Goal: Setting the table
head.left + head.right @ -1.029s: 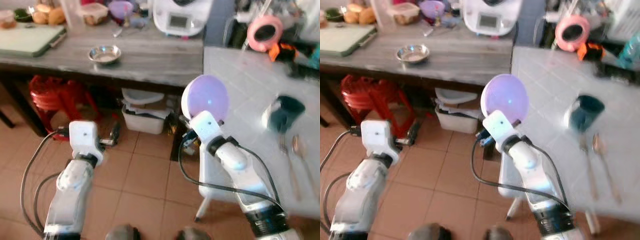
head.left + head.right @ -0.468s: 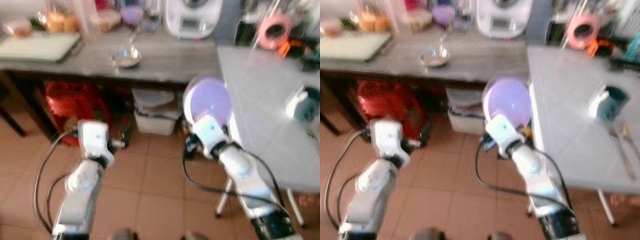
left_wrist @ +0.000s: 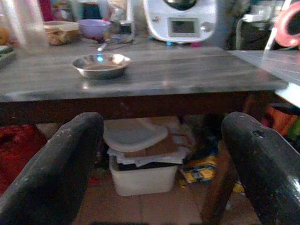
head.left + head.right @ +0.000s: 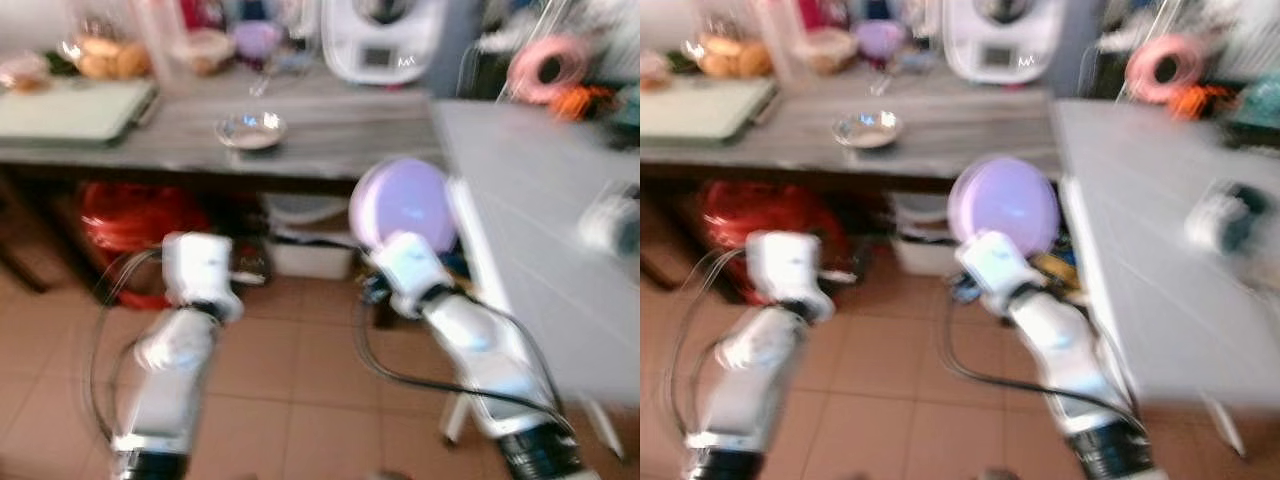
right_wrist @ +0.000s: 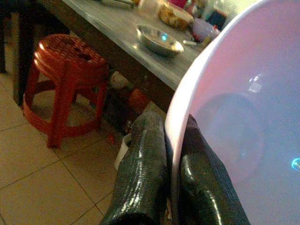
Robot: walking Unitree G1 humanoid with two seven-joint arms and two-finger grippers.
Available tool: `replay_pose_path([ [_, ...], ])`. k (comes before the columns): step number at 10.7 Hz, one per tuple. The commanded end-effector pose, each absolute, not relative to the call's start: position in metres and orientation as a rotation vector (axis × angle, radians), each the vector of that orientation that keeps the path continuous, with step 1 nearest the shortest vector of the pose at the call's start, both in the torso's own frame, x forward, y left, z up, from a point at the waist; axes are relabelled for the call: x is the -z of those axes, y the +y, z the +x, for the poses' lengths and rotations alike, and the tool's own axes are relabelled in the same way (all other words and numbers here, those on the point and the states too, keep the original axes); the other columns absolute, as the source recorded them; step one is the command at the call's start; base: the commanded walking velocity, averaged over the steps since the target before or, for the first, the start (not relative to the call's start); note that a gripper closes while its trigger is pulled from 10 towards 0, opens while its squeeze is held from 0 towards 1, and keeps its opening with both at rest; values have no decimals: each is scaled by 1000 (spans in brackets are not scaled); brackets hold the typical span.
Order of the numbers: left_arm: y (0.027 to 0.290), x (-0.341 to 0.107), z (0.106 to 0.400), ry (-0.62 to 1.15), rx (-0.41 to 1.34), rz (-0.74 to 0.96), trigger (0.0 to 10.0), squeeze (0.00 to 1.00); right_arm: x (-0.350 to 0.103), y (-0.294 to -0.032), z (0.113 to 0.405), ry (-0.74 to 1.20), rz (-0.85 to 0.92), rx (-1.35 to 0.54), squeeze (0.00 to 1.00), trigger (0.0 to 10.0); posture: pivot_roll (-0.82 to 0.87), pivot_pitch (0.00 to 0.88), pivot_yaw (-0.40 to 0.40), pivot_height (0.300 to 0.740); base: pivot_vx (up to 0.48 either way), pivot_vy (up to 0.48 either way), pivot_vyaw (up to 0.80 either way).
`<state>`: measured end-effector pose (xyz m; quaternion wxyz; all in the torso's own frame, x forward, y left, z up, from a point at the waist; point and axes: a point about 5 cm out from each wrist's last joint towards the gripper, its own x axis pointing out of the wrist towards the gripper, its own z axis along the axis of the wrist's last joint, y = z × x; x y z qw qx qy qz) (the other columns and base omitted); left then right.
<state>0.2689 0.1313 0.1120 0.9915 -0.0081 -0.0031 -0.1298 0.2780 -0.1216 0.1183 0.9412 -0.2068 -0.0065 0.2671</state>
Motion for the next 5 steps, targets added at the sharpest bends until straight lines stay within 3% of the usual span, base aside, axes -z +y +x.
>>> replay_pose_path([
  [1, 142, -114, 272, -18, 227, 26, 10000, 0, -129, -111, 281, -69, -415, -568, 0, 10000, 12, 0, 5, 740, 480, 0, 0],
  [2, 143, -114, 273, -11, 217, 10, 10000, 0, -131, -109, 281, -83, -412, -576, 0, 10000, 13, 0, 5, 740, 454, 0, 0],
  [5, 143, -114, 273, -16, 204, 16, 10000, 0, -131, -107, 280, -98, -420, -590, 0, 10000, 13, 0, 4, 740, 391, 277, 0],
])
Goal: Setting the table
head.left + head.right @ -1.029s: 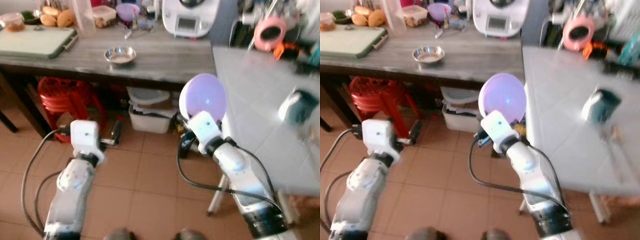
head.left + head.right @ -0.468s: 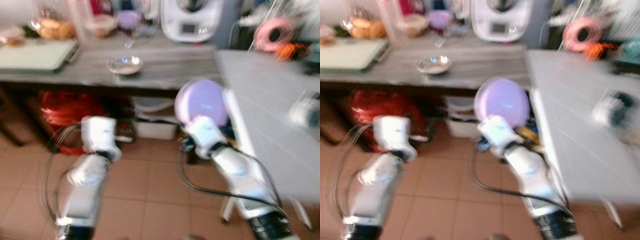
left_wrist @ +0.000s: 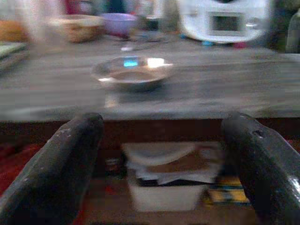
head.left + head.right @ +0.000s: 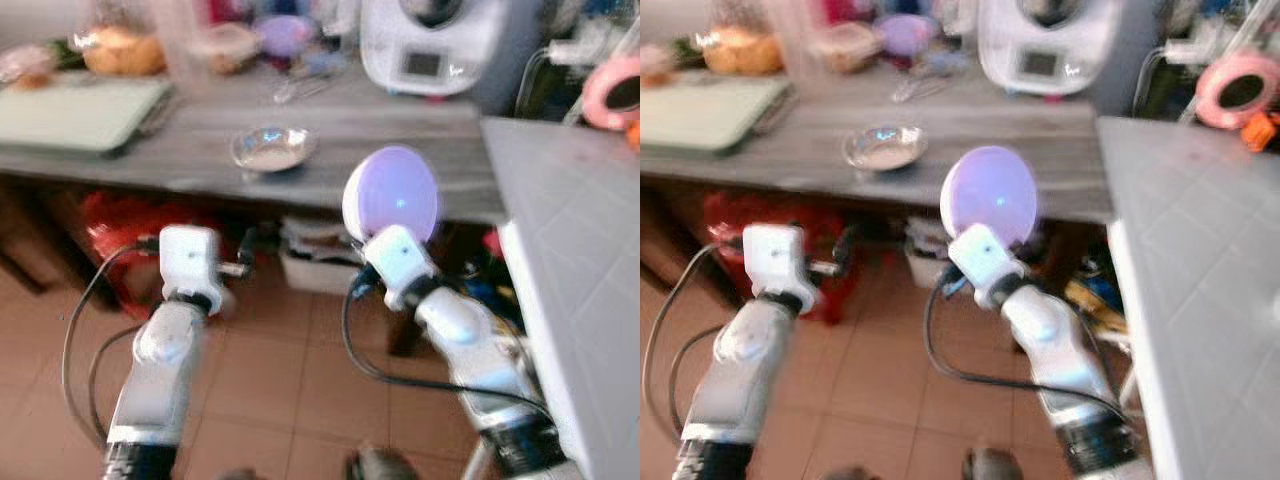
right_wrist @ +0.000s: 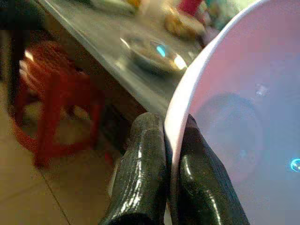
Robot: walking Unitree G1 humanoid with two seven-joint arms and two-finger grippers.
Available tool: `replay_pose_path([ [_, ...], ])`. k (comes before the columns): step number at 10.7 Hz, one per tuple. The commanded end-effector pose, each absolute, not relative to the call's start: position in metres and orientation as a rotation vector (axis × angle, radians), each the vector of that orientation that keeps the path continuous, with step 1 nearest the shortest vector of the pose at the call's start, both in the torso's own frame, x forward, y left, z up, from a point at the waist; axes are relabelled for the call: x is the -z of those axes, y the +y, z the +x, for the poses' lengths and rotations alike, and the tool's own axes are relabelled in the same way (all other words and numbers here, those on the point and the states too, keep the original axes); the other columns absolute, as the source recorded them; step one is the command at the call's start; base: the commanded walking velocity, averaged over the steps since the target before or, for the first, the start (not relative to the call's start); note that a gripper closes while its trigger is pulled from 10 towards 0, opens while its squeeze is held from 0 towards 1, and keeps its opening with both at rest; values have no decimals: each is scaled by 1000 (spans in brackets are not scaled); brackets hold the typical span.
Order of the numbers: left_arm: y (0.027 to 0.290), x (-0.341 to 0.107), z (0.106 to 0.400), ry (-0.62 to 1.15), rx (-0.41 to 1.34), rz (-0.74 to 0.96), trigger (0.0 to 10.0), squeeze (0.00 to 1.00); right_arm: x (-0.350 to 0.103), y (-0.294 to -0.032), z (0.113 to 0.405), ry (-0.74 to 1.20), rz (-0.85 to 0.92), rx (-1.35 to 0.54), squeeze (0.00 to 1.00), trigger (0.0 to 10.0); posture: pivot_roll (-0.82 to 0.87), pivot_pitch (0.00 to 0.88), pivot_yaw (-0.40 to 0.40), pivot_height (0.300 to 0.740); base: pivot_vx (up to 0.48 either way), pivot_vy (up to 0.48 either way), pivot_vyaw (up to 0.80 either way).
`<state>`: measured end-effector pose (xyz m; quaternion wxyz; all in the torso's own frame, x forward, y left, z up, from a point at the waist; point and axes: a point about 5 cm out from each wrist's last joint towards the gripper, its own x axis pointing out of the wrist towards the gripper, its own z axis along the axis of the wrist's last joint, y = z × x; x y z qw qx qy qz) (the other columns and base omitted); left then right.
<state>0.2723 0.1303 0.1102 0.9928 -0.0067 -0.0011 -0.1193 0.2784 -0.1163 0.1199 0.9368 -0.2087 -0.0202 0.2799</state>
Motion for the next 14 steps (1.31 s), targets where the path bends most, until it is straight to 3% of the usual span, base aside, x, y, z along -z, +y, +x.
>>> replay_pose_path([
  [1, 143, -114, 273, -22, 206, 31, 10000, 0, -131, -107, 280, -98, -419, -590, 0, 10000, 12, 0, 4, 740, 382, 292, 0],
  [11, 140, -122, 278, -53, 188, 12, 10000, 0, -143, -104, 288, -177, -434, -586, 0, 10000, 14, 0, 3, 740, 361, 315, 49],
  [14, 138, -124, 276, -74, 202, 11, 10000, 0, -145, -107, 294, -178, -450, -532, 0, 10000, 16, 0, 3, 740, 137, 0, 0],
])
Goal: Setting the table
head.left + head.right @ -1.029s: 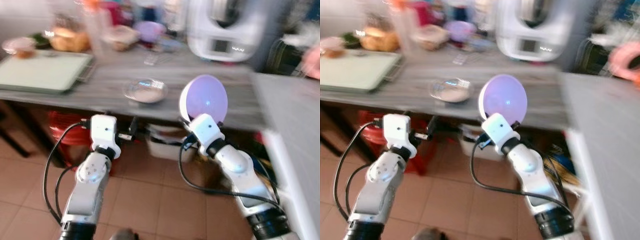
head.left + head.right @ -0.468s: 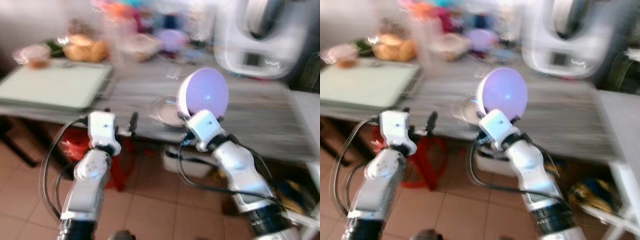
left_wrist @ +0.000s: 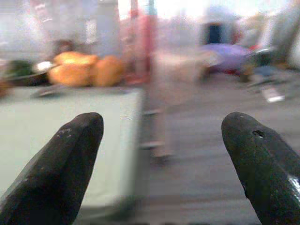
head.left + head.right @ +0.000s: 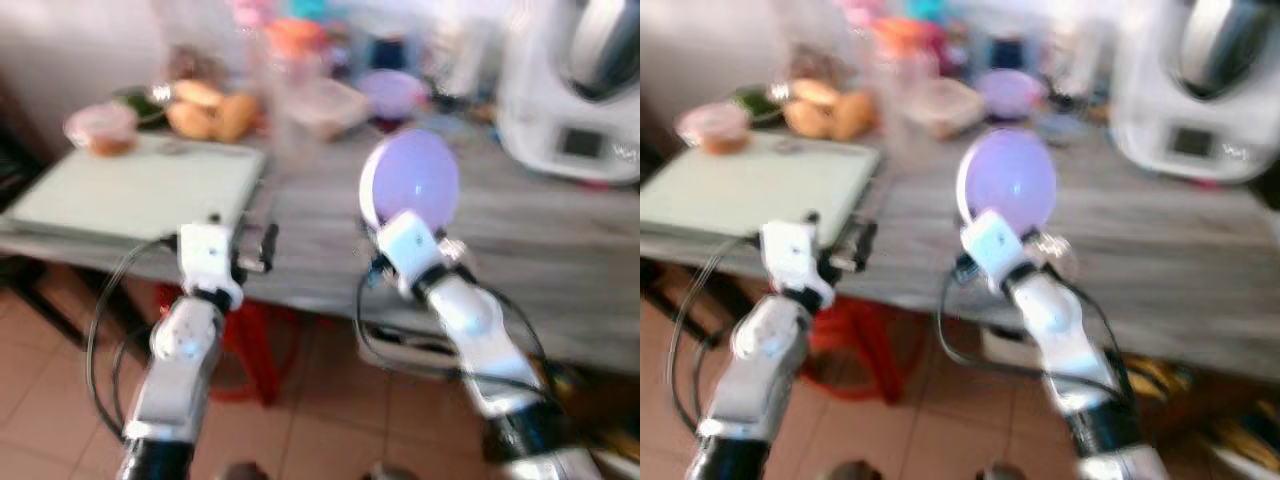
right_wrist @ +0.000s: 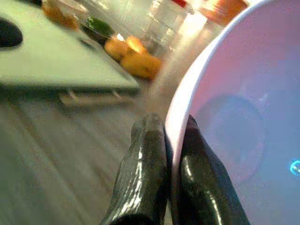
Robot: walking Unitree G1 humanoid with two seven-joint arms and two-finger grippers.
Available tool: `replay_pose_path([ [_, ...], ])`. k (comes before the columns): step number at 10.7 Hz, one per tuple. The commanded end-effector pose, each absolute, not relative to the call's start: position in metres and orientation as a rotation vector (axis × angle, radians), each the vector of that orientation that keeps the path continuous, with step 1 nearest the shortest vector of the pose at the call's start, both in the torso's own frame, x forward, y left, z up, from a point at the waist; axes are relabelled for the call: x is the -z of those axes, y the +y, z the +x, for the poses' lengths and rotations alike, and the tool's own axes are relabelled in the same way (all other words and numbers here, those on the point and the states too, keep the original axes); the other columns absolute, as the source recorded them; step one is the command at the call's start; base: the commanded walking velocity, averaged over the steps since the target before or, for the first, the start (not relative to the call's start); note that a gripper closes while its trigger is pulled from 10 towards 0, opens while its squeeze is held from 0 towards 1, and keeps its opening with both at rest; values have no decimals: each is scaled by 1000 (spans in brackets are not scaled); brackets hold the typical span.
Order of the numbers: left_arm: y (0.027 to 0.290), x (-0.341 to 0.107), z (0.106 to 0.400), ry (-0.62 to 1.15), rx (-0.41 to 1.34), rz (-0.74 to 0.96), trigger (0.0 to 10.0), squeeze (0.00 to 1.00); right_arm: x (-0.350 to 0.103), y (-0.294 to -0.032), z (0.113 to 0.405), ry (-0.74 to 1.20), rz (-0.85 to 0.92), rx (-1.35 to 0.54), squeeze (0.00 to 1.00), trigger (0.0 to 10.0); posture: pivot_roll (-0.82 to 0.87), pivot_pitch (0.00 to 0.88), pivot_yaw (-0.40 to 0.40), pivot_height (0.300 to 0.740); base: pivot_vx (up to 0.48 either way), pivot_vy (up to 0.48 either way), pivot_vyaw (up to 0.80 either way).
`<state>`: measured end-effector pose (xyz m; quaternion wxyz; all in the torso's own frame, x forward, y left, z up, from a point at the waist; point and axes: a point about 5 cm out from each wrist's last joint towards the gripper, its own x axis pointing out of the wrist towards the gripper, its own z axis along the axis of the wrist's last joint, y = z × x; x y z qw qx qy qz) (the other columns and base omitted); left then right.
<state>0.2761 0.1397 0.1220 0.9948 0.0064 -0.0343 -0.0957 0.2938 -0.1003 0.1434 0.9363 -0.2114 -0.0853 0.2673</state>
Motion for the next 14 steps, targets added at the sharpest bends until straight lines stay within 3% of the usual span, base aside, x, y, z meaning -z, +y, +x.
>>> replay_pose_path([
  [1, 139, -123, 275, -69, 204, 14, 10000, 0, -142, -109, 299, -132, -444, -507, 0, 10000, 14, 0, 3, 740, 0, 0, 0],
  [5, 144, -112, 261, -26, 257, 63, 10000, 0, -138, -130, 318, 52, -460, -510, 0, 10000, 22, 0, 2, 740, 0, 0, 0],
  [9, 147, -112, 256, -11, 264, 68, 10000, 0, -139, -126, 329, 68, -578, -703, 0, 10000, 38, 0, 5, 740, 0, 0, 0],
  [14, 158, -107, 241, 57, 262, 84, 10000, 0, -134, -120, 343, 68, -629, -805, 0, 10000, 87, 0, 21, 740, 0, 0, 0],
])
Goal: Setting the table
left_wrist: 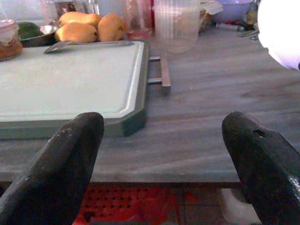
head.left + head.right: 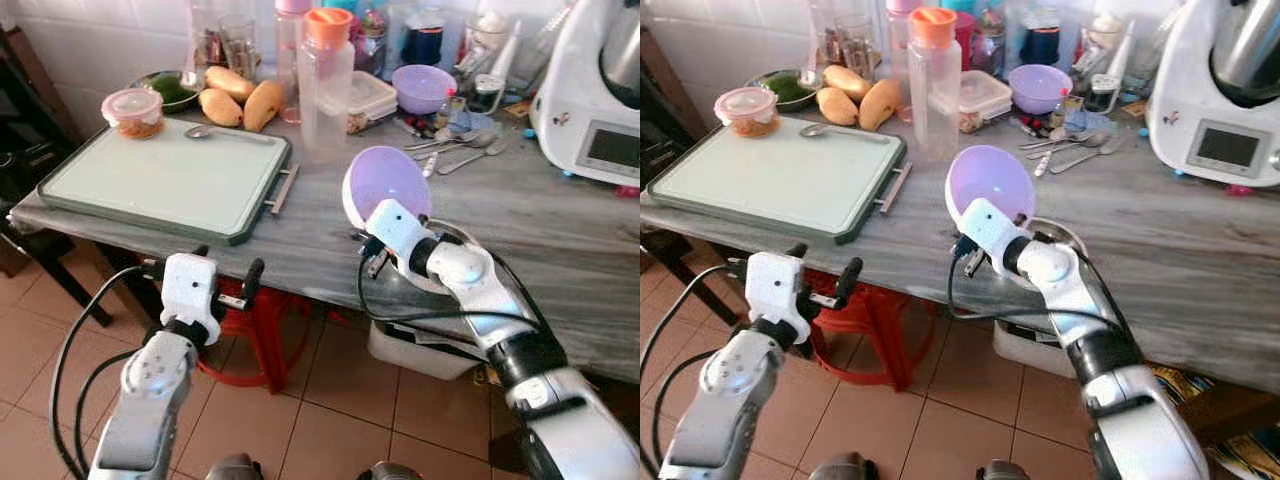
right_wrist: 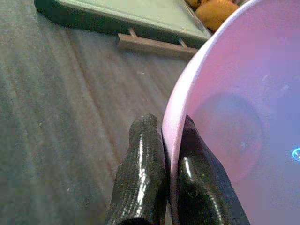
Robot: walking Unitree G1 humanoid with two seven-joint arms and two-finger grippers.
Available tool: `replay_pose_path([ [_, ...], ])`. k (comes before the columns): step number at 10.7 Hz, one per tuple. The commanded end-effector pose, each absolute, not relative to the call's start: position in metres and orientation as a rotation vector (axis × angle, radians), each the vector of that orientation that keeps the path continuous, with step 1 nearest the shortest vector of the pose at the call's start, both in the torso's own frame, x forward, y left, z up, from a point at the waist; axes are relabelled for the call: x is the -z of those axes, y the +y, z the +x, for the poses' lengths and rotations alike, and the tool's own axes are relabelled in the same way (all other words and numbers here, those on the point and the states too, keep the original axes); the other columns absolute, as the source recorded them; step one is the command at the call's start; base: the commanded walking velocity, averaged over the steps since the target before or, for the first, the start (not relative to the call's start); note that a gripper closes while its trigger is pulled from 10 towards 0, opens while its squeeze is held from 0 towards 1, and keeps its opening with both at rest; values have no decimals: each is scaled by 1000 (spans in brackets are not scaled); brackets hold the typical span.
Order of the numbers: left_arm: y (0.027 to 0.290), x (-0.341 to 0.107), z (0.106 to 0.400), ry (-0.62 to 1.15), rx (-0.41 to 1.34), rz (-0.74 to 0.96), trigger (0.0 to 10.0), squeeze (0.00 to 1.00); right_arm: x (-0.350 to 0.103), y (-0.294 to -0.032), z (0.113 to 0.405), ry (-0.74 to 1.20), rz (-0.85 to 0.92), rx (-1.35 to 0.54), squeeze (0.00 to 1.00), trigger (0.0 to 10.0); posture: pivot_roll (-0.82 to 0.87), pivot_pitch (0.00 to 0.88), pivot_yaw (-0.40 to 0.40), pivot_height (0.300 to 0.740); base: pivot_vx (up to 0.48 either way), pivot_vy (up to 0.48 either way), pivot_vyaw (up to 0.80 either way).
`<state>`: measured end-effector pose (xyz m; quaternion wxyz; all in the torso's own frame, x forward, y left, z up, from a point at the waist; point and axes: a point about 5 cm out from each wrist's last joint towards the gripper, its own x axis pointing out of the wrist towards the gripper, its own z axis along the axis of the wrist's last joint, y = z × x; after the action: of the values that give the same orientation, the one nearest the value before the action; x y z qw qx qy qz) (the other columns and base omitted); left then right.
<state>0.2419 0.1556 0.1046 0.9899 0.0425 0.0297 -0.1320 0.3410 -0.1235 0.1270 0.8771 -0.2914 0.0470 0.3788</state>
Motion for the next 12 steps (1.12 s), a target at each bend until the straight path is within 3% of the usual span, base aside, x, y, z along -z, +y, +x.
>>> replay_pose_path([
  [1, 160, -107, 239, 67, 263, 87, 10000, 0, -134, -121, 346, 72, -631, -806, 0, 10000, 92, 0, 24, 740, 0, 0, 0],
  [7, 165, -107, 228, 124, 265, 102, 10000, 0, -122, -123, 352, 105, -655, -882, 0, 10000, 124, 13, 30, 740, 0, 0, 0],
  [8, 166, -107, 227, 130, 265, 102, 10000, 0, -121, -125, 353, 110, -647, -871, 388, 10000, 124, 14, 32, 740, 0, 0, 0],
  [9, 166, -107, 227, 137, 266, 102, 10000, 0, -120, -127, 354, 111, -662, -864, 1000, 10000, 123, 14, 33, 740, 0, 0, 0],
  [12, 164, -105, 229, 147, 265, 99, 10000, 0, -127, -132, 359, 50, -710, -801, 1000, 10000, 116, 7, 31, 740, 0, 0, 0],
])
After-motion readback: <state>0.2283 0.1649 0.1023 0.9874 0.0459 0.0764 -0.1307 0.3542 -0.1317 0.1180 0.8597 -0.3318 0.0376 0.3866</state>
